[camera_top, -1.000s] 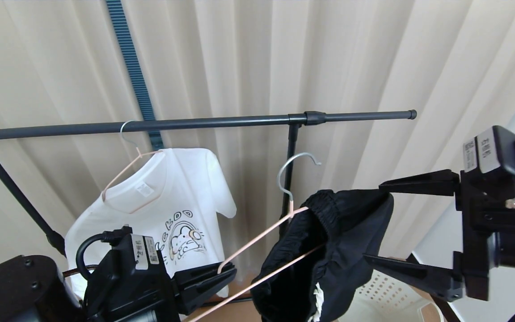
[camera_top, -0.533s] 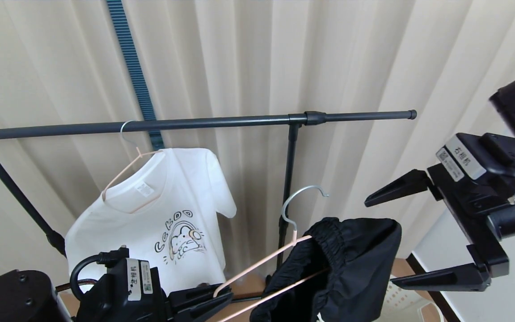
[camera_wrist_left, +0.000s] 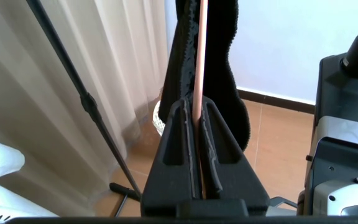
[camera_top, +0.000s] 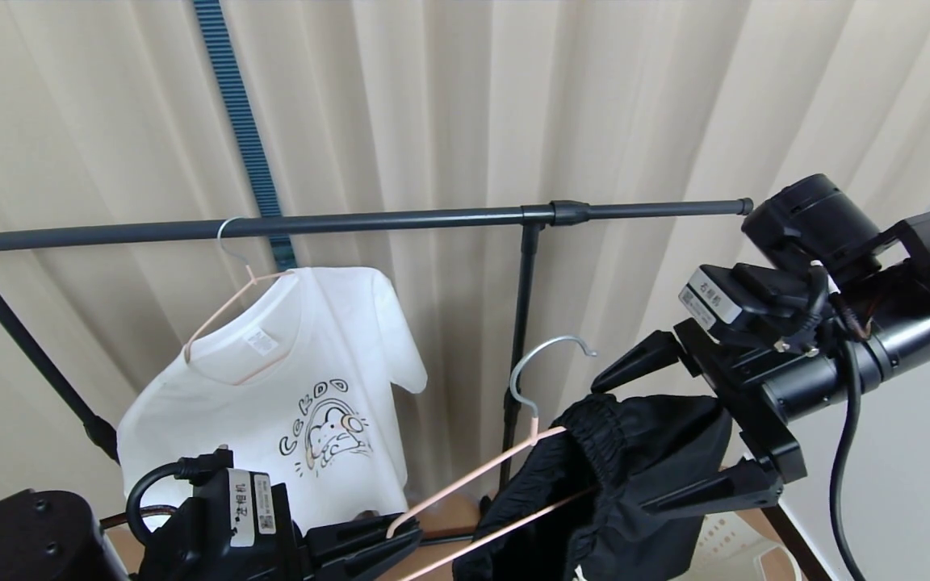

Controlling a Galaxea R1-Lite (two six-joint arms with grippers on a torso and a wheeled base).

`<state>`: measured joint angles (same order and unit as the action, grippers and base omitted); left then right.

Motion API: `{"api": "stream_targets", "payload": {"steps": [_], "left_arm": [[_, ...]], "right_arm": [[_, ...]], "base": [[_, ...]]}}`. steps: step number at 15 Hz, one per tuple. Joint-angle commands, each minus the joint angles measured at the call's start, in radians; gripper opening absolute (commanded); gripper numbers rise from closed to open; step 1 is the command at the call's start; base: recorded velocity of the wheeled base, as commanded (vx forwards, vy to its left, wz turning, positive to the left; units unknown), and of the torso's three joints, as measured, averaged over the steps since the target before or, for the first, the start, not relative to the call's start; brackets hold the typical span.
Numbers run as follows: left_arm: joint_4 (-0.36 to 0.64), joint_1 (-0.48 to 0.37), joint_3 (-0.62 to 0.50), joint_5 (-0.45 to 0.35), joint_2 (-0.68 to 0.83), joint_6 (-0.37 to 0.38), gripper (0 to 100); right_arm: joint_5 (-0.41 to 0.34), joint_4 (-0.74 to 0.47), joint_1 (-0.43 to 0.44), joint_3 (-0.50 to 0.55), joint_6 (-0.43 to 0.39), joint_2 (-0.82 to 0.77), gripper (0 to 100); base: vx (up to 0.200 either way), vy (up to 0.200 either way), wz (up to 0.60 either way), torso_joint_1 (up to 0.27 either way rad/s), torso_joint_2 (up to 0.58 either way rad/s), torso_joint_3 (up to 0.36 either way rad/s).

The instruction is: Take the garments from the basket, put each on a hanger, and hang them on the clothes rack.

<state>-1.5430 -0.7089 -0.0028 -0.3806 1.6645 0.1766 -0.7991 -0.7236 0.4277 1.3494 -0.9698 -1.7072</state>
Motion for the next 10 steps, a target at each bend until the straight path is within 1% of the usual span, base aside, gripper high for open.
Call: {"api": "stream_targets", "payload": {"steps": [1, 3, 7, 10], "left_arm": [[0.000, -0.001, 0.003, 0.000, 0.006, 0.000, 0], [0.000, -0.001, 0.003, 0.000, 0.005, 0.000, 0], [-0.026, -0.001, 0.003, 0.000, 0.006, 0.000, 0], [-0.026, -0.001, 0.003, 0.000, 0.006, 0.000, 0]], "right_arm": [[0.001, 0.036, 0.006, -0.003, 0.002, -0.045, 100], [0.001, 0.056, 0.014, 0.007, 0.014, -0.066, 100], [0.001, 0.056, 0.020, 0.042, 0.020, -0.089, 100], [0.001, 0.058, 0.020, 0.053, 0.020, -0.098, 100]], "base": [[0.000, 0.000, 0.00, 0.000, 0.00, 0.000], [0.000, 0.000, 0.00, 0.000, 0.00, 0.000], [0.000, 0.000, 0.00, 0.000, 0.00, 0.000], [0.000, 0.000, 0.00, 0.000, 0.00, 0.000]]}}
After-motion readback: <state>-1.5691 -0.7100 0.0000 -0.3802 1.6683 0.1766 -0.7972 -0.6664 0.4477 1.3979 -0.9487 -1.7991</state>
